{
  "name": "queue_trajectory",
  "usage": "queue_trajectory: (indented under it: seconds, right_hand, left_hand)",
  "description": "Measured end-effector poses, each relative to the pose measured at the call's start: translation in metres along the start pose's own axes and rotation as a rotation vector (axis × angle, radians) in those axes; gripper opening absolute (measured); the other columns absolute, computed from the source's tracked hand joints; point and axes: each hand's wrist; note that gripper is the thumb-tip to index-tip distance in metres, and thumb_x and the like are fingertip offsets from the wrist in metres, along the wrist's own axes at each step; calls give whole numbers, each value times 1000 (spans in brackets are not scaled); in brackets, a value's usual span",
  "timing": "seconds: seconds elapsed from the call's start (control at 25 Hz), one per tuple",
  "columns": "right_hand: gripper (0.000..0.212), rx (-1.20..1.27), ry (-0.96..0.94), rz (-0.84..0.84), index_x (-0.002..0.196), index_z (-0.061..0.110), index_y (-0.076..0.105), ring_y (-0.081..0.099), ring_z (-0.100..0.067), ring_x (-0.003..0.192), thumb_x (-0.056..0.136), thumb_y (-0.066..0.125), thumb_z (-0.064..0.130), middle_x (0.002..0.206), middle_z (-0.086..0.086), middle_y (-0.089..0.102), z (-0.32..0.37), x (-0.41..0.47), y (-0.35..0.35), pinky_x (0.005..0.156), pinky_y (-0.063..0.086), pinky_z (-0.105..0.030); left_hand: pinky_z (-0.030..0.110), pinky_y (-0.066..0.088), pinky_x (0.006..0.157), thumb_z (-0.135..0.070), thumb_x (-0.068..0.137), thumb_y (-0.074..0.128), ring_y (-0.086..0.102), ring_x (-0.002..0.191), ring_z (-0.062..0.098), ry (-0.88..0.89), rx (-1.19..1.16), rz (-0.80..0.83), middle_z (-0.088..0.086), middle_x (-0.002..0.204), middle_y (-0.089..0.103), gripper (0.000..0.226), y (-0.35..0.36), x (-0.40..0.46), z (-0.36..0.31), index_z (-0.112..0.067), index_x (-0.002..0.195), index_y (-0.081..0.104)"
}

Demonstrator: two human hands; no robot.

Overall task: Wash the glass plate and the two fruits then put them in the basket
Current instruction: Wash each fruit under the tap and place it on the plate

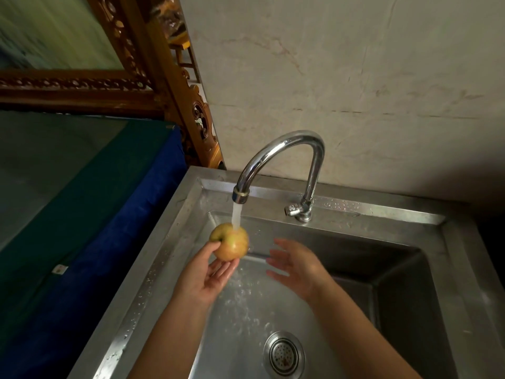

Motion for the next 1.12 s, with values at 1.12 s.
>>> queue_trajectory:
  seconds: [1.12]
  right_hand:
    - [48, -227, -392, 635, 128, 16, 52, 60, -27, 114, 81, 64, 16, 126, -14, 61, 5, -9, 35, 95, 51, -29]
  left_hand:
    - [19, 55, 77, 3, 68, 75, 60, 112, 7, 845, 718, 318, -2, 128, 56, 69, -16, -2, 9, -30, 124, 50]
Point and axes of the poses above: each hand's wrist, its own x-axis towards the middle knuckle, its own y-axis out of the palm, z = x × y
